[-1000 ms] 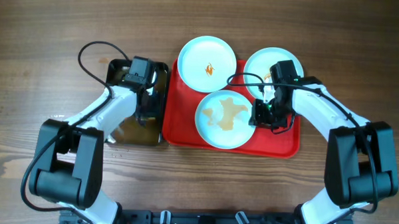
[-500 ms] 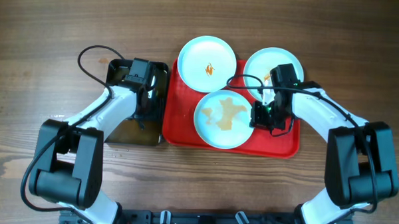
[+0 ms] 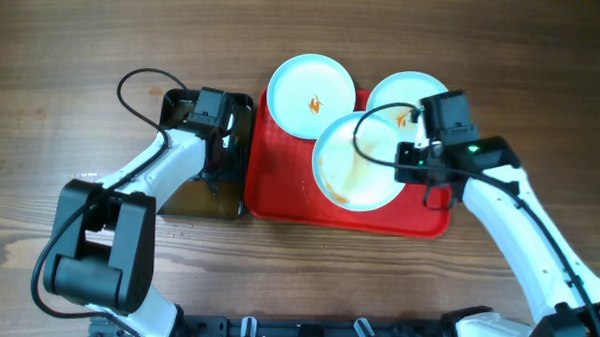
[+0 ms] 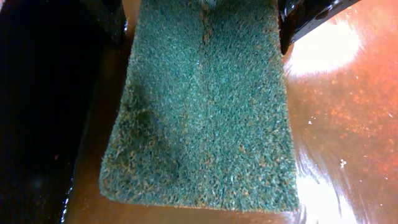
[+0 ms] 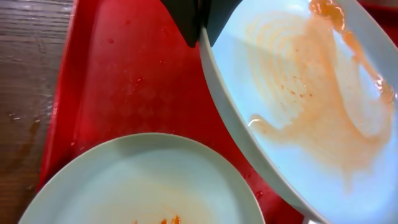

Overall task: Clean dirty plates on tray and stack at the side
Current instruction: 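Lift the cleaned lower plate with the right gripper and place it right of tray, then move the right gripper back and pull the upper-right plate down, then scrub the moved plate with the sponge in the left gripper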

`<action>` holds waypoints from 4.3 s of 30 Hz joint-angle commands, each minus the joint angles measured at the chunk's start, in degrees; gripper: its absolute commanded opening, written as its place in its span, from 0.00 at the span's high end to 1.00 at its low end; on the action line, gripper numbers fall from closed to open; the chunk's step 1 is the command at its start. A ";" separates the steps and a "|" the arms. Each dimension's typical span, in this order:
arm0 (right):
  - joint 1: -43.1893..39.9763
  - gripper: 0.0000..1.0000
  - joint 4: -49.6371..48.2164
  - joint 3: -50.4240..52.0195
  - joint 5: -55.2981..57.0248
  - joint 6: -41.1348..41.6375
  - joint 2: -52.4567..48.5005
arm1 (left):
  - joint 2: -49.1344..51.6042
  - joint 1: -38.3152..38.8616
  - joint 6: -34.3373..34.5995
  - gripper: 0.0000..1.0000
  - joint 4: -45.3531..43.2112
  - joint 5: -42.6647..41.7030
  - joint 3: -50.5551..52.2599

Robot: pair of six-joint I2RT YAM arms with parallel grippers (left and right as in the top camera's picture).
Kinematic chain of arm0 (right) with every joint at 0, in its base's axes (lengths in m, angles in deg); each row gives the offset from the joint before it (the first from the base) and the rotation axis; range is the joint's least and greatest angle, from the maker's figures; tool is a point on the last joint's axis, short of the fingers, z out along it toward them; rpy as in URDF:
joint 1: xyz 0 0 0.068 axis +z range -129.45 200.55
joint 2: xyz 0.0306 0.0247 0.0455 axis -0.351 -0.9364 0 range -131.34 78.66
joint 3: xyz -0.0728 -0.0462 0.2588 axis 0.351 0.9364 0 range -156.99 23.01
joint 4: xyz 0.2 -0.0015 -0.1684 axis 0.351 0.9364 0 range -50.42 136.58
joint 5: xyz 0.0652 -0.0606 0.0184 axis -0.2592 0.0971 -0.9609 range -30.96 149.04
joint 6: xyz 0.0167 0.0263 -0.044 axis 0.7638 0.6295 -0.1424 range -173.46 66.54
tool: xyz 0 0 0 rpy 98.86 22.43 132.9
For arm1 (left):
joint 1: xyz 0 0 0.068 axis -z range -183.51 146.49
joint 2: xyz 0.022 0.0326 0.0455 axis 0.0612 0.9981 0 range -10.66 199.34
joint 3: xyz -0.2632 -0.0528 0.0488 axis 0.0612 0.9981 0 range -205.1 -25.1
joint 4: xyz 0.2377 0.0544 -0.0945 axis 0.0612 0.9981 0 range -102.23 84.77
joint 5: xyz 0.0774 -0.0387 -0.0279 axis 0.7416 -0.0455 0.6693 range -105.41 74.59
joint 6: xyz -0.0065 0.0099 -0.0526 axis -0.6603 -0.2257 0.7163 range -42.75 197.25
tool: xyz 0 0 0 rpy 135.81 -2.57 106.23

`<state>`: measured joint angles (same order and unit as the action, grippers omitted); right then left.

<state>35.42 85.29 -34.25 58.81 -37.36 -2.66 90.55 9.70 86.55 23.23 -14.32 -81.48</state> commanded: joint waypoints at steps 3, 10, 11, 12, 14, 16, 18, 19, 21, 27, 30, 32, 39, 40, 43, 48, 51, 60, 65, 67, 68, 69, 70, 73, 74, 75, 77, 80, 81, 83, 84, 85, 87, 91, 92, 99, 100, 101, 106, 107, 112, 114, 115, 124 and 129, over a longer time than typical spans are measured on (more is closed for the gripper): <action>8.11 0.96 -1.70 -1.79 14.95 2.56 0.98 | -1.51 0.00 0.55 0.25 -0.50 -1.25 -0.11; 22.32 0.96 -9.01 -1.79 34.88 -10.84 0.98 | -3.15 0.00 0.55 0.23 -1.77 -1.27 -0.11; 24.68 0.96 -9.90 -1.79 38.93 -13.94 0.98 | -3.15 0.00 0.55 0.23 -1.81 -1.27 -0.11; 26.53 0.96 -10.78 -1.79 42.36 -16.70 0.98 | -3.15 0.00 0.55 0.23 -1.81 -1.27 -0.11; 29.97 0.96 -13.07 -1.79 47.95 -22.75 0.98 | -3.15 0.00 0.55 0.23 -1.84 -1.27 -0.11; 32.79 0.96 -16.22 -1.79 52.09 -30.51 0.98 | -3.15 0.00 0.55 0.23 -1.84 -1.27 -0.11; 34.42 0.96 -19.85 -1.79 55.95 -37.33 0.98 | -3.15 0.00 0.55 0.23 -1.84 -1.27 -0.11; 34.82 0.96 -21.09 -1.79 57.20 -39.30 0.98 | -3.15 0.00 0.55 0.23 -1.84 -1.27 -0.11; 35.34 0.96 -24.15 -1.79 60.17 -43.95 0.98 | -3.15 0.00 0.55 0.23 -1.84 -1.27 -0.11; 35.30 0.95 -26.75 -1.79 60.35 -43.74 0.98 | -3.15 0.00 0.55 0.23 -2.08 -1.27 -0.11; 33.59 0.96 -23.80 -1.77 53.59 -31.43 0.98 | -3.15 0.00 0.55 0.22 -2.05 -1.27 -0.11; 30.73 0.96 -21.00 -1.77 48.94 -21.11 0.98 | -3.15 0.00 0.55 0.22 -2.05 -1.27 -0.11; 7.21 0.96 -12.33 -1.79 23.02 3.15 0.98 | -3.15 0.00 0.57 0.22 -2.03 -1.29 -0.11; 2.10 0.95 -11.58 -1.79 17.86 4.07 0.98 | -3.15 0.00 0.57 0.22 -2.03 -1.29 -0.11; -11.41 0.96 -9.77 -1.79 4.70 5.07 0.98 | -3.15 0.02 0.57 0.22 -2.03 -1.29 -0.11; -36.02 0.96 -5.68 -1.77 -3.28 8.31 0.96 | -3.15 0.02 0.57 0.22 -2.03 -1.29 -0.11; -46.69 0.96 -4.87 -0.87 -3.48 8.28 0.79 | -3.15 0.02 0.57 0.22 -2.01 -1.29 -0.11; -54.16 0.94 -6.01 1.79 -1.92 7.87 -1.75 | -3.15 0.02 0.59 0.23 -2.01 -1.31 -0.11; -54.16 0.91 -5.75 1.79 -1.51 7.89 -1.84 | -3.15 0.02 0.57 0.24 -2.01 -1.31 -0.11; -54.16 0.91 -5.57 1.79 -3.54 7.91 -1.84 | -3.15 0.02 0.59 0.24 -2.01 -1.31 -0.11; -54.16 0.96 -6.16 1.79 -7.10 7.85 -1.84 | -3.15 0.02 0.57 0.24 -2.03 -1.29 -0.11; -54.14 0.96 -6.93 1.79 -9.92 7.76 -1.84 | -3.15 0.02 0.59 0.24 -2.03 -1.31 -0.11; -54.10 0.96 -7.87 1.79 -13.53 5.44 -1.84 | -3.15 0.02 0.57 0.24 -2.03 -1.29 -0.11; -53.66 0.83 -9.70 1.79 -24.46 0.50 -1.84 | -3.15 0.02 0.59 0.24 -2.01 -1.31 -0.11; -53.00 0.81 -9.68 1.79 -25.31 0.42 -1.84 | -3.15 0.02 0.59 0.24 -2.01 -1.31 -0.11; -51.89 0.76 -9.86 1.77 -25.55 0.04 -1.84 | -3.15 0.02 0.59 0.24 -2.01 -1.31 -0.11; -47.76 0.64 -9.86 1.14 -25.79 -2.71 -1.73 | -3.13 0.02 0.61 0.24 -2.01 -1.31 -0.11; -39.89 0.55 -9.70 -1.97 -25.05 -5.42 -1.73 | -3.15 0.02 0.61 0.24 -2.01 -1.31 -0.11; -36.79 0.49 -9.75 -3.17 -23.87 -5.53 -1.73 | -3.13 0.02 0.61 0.24 -2.01 -1.31 -0.11; -31.26 0.44 -10.10 -4.04 -19.61 -5.57 -1.73 | -3.13 0.02 0.61 0.23 -2.01 -1.31 -0.11; -28.13 0.44 -10.08 -4.00 -15.72 -5.33 -1.86 | -3.13 0.02 0.61 0.24 -2.01 -1.31 -0.11; -24.76 0.41 -10.10 -3.87 -11.63 -3.96 -2.54 | -3.13 0.02 0.61 0.24 -2.01 -1.31 -0.11; -19.56 0.41 -9.99 -3.76 -7.74 -0.76 -5.44 | -3.13 0.02 0.59 0.23 -2.01 -1.31 -0.11; -16.92 0.42 -9.86 -3.74 -5.46 9.75 -14.14 | -3.13 0.02 0.61 0.23 -2.01 -1.31 -0.11; -16.92 0.42 -10.05 -3.74 -5.46 11.58 -16.11 | -3.13 0.02 0.59 0.23 -2.01 -1.31 -0.11; -16.92 0.72 -10.88 -3.74 -7.28 16.87 -23.21 | -3.13 0.02 0.61 0.23 -2.03 -1.31 -0.11; -16.92 0.78 -9.86 -3.76 -7.30 16.90 -23.19 | -3.13 0.02 0.59 0.23 -2.03 -1.31 -0.11; -16.92 0.81 -8.94 -3.74 -7.28 16.90 -23.21 | -3.13 0.02 0.59 0.23 -2.03 -1.31 -0.11; -16.92 0.96 -0.76 -3.74 -7.43 13.88 -23.21 | -3.13 0.02 0.61 0.23 -2.01 -1.31 -0.11; -16.90 0.96 0.98 -3.74 -8.28 11.63 -23.19 | -3.13 0.02 0.61 0.23 -2.01 -1.31 -0.11; -13.81 0.96 5.31 -3.74 -9.70 5.95 -23.19 | -3.13 0.02 0.61 0.22 -2.43 -1.31 -0.11; -11.74 0.96 5.68 -3.74 -9.70 5.97 -23.19 | -3.13 0.02 0.61 0.21 -2.91 -1.31 -0.11; -10.47 0.96 5.57 -3.74 -9.68 6.01 -23.19 | -3.13 0.02 0.59 0.21 -3.39 -1.29 -0.11; -8.28 0.96 4.68 -3.74 -9.70 6.56 -23.19 | -1.16 0.02 0.87 0.30 -7.58 -1.29 -0.09; -8.28 0.96 4.52 -3.74 -9.70 6.45 -23.19 | 0.13 0.02 1.86 0.64 -6.49 -1.29 0.13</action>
<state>26.94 90.10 -38.14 48.56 -30.21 -25.20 89.55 9.59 87.75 16.50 -14.67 -81.46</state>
